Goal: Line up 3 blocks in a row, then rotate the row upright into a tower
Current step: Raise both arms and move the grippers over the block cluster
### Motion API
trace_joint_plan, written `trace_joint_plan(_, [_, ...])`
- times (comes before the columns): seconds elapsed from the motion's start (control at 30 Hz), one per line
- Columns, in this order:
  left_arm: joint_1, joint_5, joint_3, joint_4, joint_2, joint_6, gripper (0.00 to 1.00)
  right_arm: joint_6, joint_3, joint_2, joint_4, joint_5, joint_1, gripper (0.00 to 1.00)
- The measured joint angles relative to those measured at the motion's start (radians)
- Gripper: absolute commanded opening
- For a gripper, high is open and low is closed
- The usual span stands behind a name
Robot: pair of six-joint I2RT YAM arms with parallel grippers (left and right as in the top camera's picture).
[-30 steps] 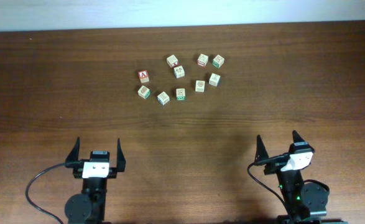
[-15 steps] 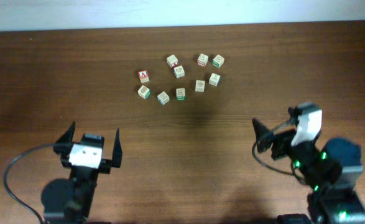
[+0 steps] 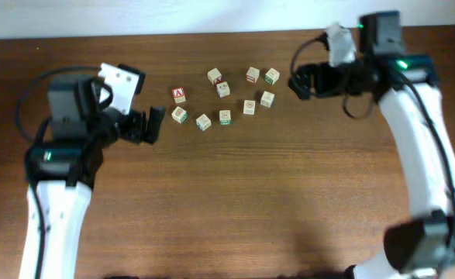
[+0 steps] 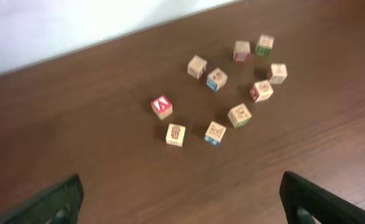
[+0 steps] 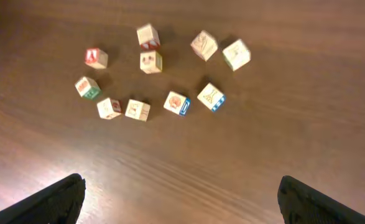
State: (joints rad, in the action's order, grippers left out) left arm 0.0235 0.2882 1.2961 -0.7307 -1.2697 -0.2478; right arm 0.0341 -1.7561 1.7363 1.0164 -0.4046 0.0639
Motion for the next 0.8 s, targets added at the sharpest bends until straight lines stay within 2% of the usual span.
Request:
trace_joint_plan(0.03, [0.0, 0.005, 0.011, -0.002, -0.06, 0.0, 0.99, -0.003, -0.008, 0.061, -0.024, -0.006, 0.011, 0.98])
trace_joint_plan(0.1, [0.0, 0.008, 0.011, -0.014, -0.109, 0.0, 0.99, -0.037, -0.016, 0.128, -0.14, -0.059, 0.019, 0.86])
trace_joint_plan(0.23, [0.0, 0.012, 0.012, -0.014, -0.222, 0.0, 0.99, -0.139, -0.021, 0.264, -0.248, -0.105, 0.045, 0.77])
trace_joint_plan(0.33, [0.0, 0.013, 0.012, -0.014, -0.294, 0.0, 0.99, -0.315, -0.021, 0.357, -0.288, 0.008, 0.1, 0.75])
trace_joint_plan(0.47, [0.0, 0.016, 0.012, -0.014, -0.359, 0.0, 0.99, -0.529, -0.021, 0.431, -0.288, 0.275, 0.212, 0.75])
trace_joint_plan(0.6, [0.0, 0.016, 0.012, -0.013, -0.378, 0.0, 0.99, -0.623, -0.021, 0.45, -0.308, 0.451, 0.282, 0.75])
trace_joint_plan(0.8, [0.0, 0.016, 0.012, -0.013, -0.378, 0.0, 0.99, -0.659, -0.021, 0.499, -0.366, 0.523, 0.272, 0.74])
